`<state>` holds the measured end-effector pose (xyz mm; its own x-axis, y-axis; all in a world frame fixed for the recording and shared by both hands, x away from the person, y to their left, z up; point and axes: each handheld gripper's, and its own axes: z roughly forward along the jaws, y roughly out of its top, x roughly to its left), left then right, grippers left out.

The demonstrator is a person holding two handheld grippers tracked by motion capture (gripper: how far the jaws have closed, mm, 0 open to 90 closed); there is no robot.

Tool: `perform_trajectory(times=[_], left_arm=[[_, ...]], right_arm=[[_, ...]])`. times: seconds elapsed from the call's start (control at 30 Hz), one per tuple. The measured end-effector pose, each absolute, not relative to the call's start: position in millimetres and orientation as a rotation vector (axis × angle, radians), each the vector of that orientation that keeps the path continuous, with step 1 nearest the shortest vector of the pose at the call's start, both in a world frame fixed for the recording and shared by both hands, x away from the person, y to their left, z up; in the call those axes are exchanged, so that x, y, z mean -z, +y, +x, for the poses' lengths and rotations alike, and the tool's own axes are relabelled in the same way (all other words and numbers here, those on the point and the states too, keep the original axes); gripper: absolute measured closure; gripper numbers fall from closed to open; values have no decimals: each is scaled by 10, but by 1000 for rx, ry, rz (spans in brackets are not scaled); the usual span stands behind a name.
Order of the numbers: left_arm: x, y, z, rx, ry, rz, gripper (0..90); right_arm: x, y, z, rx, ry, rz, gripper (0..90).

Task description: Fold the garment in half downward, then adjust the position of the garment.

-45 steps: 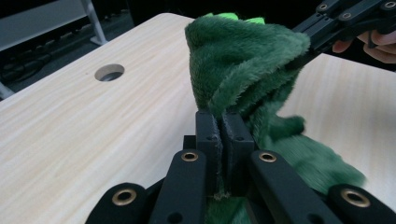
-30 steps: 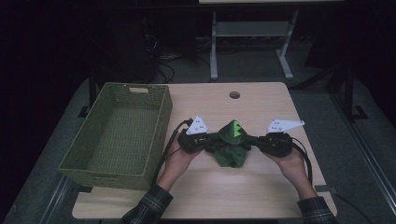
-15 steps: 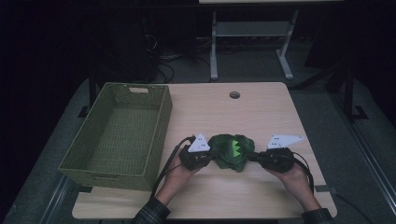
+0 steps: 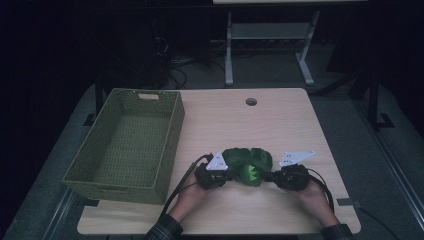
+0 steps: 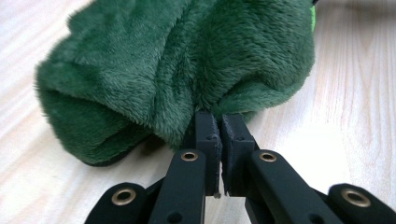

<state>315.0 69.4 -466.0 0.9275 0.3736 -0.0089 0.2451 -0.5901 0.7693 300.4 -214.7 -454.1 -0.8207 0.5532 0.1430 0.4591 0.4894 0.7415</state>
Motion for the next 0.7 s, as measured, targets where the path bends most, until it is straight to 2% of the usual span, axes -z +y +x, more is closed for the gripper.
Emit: perform_trajectory(times=[0.3,0.33,0.43,0.57,0.7], left_arm=[[4726,668,3150,-201,440,2255,830],[4719,674,3150,-200,439,2253,789],[4675,700,3134,-201,444,2249,747],[4612,749,3080,-201,451,2238,681],[4536,799,3017,-195,459,2214,659]], right_arm=[[4627,-2092,3021,-1198,2655,897,859],[4622,-2099,3016,-1207,2652,904,817],[4597,-2118,2999,-1215,2641,912,766],[4525,-2188,2921,-1246,2600,924,653],[4473,-2289,2815,-1281,2561,929,608]])
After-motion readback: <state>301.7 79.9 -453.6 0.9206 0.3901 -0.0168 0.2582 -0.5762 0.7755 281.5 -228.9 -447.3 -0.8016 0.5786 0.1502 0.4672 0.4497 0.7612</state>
